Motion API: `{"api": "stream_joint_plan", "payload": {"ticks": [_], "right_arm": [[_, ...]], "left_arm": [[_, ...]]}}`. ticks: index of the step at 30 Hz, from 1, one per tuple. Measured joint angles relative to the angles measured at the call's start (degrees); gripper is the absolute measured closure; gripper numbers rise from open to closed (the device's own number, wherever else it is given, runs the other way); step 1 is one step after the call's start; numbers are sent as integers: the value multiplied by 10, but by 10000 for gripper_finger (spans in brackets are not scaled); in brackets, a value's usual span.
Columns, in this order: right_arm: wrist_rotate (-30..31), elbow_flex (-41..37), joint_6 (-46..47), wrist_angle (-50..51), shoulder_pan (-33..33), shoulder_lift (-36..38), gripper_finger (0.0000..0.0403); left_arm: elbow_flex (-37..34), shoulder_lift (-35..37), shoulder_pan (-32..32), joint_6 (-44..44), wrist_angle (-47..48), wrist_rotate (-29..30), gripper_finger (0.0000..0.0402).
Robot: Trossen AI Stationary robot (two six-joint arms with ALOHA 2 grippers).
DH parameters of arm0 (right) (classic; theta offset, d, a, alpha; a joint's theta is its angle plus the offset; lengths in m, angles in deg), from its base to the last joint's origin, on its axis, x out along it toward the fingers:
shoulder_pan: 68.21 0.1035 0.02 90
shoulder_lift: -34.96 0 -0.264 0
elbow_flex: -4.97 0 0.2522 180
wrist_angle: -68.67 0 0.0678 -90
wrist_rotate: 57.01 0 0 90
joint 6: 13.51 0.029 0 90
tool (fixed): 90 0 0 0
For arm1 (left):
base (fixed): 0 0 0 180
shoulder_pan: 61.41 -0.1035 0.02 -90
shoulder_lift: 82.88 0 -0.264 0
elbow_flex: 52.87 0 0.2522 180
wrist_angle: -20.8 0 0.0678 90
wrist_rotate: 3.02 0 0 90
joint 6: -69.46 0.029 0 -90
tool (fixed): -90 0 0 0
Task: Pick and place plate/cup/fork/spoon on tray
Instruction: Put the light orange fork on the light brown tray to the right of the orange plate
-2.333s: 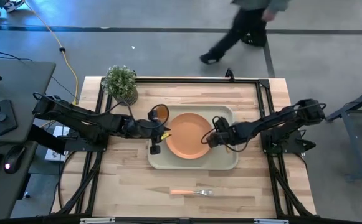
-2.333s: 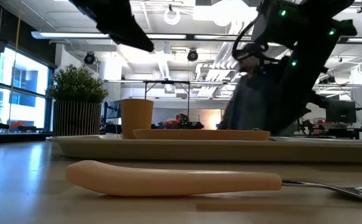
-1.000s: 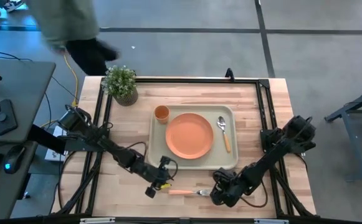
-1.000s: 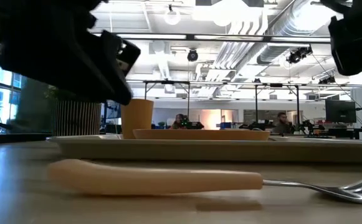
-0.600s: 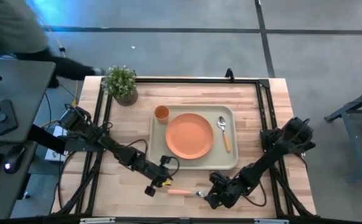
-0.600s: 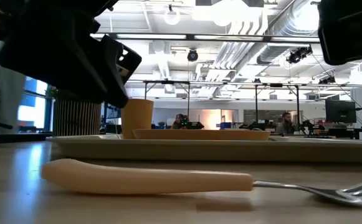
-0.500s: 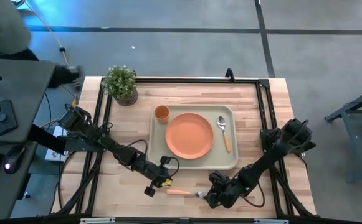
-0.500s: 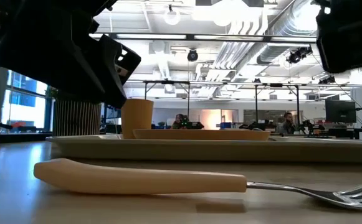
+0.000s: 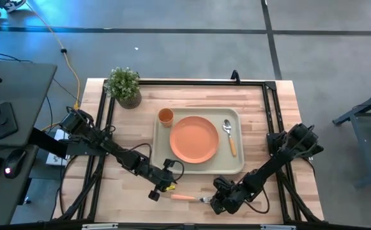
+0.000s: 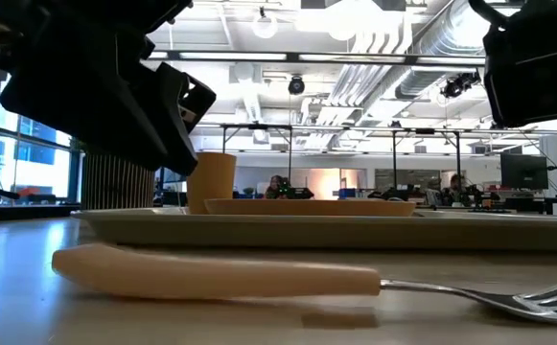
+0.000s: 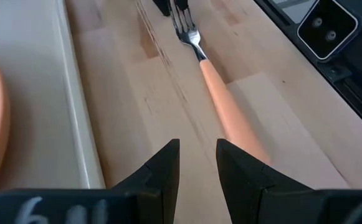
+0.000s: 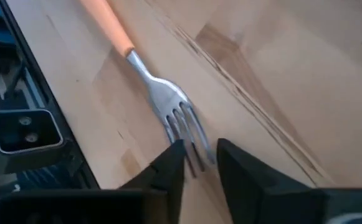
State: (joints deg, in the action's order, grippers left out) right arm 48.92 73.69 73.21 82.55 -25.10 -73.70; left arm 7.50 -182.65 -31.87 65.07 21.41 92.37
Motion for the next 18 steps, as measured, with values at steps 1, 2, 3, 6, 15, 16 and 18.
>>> {"api": "stream_joint_plan", "payload": {"ticks": [1, 2, 3, 6, 15, 16, 18], "right_arm": [[-1, 0, -8, 3, 0, 0, 329], [-3, 0, -20, 6, 0, 0, 341], [-6, 0, -31, 9, -1, 0, 354], [-25, 1, -52, 30, -5, 5, 391], [-40, 10, -116, 260, -20, 97, 401], [-40, 18, -126, 290, -21, 109, 401], [-40, 34, -154, 355, -20, 126, 402]], "left_arm": [[0, 0, 0, 0, 0, 0, 307], [0, 0, 0, -1, 1, 0, 307], [0, 0, 0, -1, 1, 0, 307], [0, 0, 0, 0, 0, 0, 307], [15, 23, -24, -14, -1, 28, 307], [20, 28, -29, -14, -1, 28, 307], [28, 41, -38, -5, 1, 28, 307]]}}
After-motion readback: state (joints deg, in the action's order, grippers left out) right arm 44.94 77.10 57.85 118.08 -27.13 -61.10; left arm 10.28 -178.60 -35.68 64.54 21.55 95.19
